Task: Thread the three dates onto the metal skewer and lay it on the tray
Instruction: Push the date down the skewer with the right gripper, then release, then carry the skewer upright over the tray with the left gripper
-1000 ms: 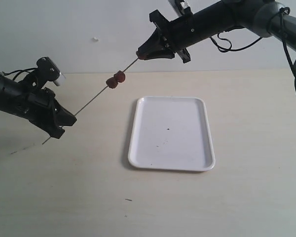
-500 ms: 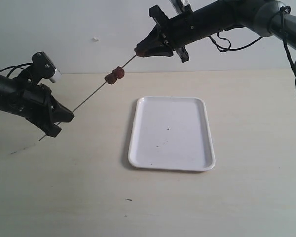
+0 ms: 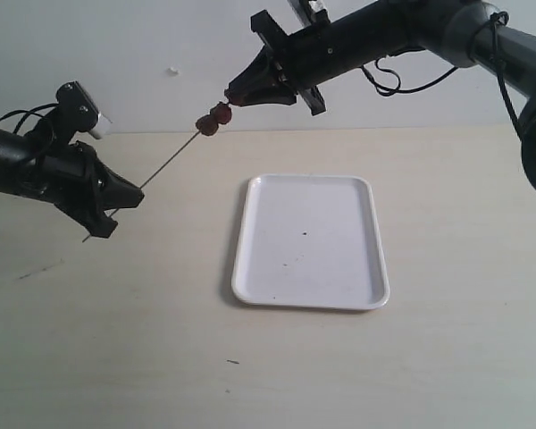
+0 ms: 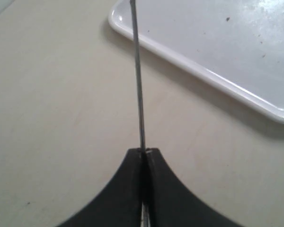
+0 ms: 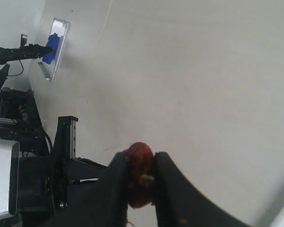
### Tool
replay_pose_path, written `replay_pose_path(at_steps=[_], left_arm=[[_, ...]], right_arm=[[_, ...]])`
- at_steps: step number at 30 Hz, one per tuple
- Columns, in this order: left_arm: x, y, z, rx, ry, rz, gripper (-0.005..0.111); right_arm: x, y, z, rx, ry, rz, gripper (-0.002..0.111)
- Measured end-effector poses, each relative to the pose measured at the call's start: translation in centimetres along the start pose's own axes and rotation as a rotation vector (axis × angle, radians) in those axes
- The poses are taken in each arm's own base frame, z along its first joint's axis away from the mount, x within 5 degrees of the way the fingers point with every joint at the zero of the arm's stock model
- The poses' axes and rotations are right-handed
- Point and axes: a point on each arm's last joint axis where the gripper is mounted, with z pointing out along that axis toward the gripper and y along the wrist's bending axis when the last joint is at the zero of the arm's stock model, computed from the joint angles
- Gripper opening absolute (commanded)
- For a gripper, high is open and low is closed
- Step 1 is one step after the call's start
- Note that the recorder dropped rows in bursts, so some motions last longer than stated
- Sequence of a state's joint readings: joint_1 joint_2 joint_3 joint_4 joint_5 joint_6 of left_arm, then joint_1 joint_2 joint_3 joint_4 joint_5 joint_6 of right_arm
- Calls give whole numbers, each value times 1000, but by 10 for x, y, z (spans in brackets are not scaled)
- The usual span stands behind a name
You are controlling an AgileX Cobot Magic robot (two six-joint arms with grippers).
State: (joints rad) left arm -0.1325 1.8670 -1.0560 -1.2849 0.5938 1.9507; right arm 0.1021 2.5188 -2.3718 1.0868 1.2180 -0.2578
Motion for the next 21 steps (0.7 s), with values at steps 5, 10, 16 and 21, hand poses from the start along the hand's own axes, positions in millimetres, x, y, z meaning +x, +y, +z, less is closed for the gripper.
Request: replay_pose_path(at_steps=[5, 10, 16, 21], left_arm=[[-2, 0, 0, 5, -25, -19, 0], [-3, -1, 0, 11, -34, -28, 0], [-6, -5, -1, 39, -51, -10, 0], [-6, -5, -1, 39, -49, -13, 0]], right_arm=[[2, 3, 4, -5, 12, -4, 21], [2, 3, 4, -8, 17, -14, 54], [2, 0, 1, 9, 15, -93, 72], [-8, 2, -29, 37, -38, -162, 72]])
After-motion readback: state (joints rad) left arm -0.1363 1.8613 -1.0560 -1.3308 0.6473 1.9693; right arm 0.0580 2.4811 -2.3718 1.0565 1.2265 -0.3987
